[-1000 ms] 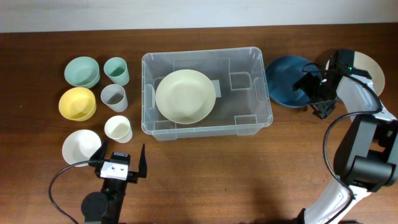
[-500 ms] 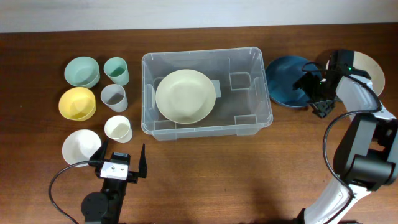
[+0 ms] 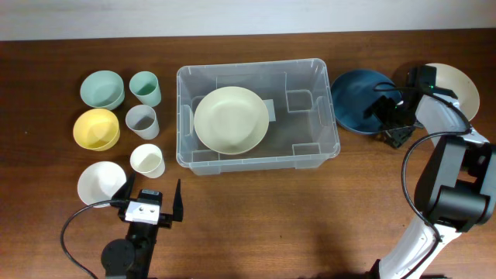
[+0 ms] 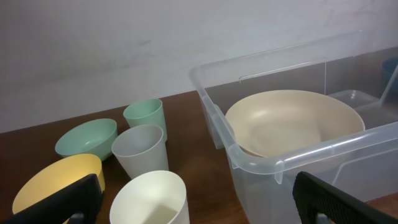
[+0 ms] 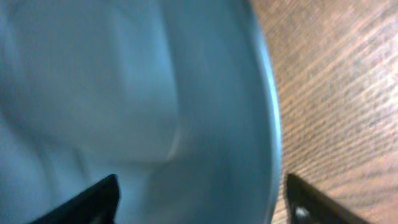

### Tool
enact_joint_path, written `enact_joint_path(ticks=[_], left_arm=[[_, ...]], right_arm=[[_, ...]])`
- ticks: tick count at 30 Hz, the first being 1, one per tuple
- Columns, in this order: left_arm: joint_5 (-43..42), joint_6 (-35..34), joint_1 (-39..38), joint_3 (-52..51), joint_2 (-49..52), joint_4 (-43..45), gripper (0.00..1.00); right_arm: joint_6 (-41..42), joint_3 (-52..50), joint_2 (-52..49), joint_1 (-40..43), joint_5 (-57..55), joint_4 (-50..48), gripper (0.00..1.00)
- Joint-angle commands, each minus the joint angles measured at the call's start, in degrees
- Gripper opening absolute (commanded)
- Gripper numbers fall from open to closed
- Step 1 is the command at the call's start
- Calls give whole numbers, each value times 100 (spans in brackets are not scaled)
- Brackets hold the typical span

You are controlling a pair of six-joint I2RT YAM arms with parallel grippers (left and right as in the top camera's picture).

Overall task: Pack container
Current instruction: 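Lower the right gripper and grasp the teal plate's rim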

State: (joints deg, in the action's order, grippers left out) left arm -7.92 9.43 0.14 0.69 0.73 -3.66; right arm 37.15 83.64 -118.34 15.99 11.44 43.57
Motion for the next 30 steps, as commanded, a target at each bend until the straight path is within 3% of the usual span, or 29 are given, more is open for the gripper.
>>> enact_joint_path(ticks=[1, 4, 17, 24, 30], left_arm=[[24, 55, 39, -17, -39, -26, 100], [24, 55, 42, -17, -39, -26, 99], [24, 55, 42, -17, -39, -26, 100], [22, 55, 42, -17, -39, -26, 99], [24, 55, 39, -17, -39, -26, 100]], right_arm=[[-17, -50, -44, -20, -92, 4, 68], [-17, -50, -44, -20, -262, 13, 55], [-20, -61, -157, -15, -380, -50, 30], [-17, -61, -212, -15, -380, -74, 26], [-17, -61, -236, -15, -461, -76, 13]])
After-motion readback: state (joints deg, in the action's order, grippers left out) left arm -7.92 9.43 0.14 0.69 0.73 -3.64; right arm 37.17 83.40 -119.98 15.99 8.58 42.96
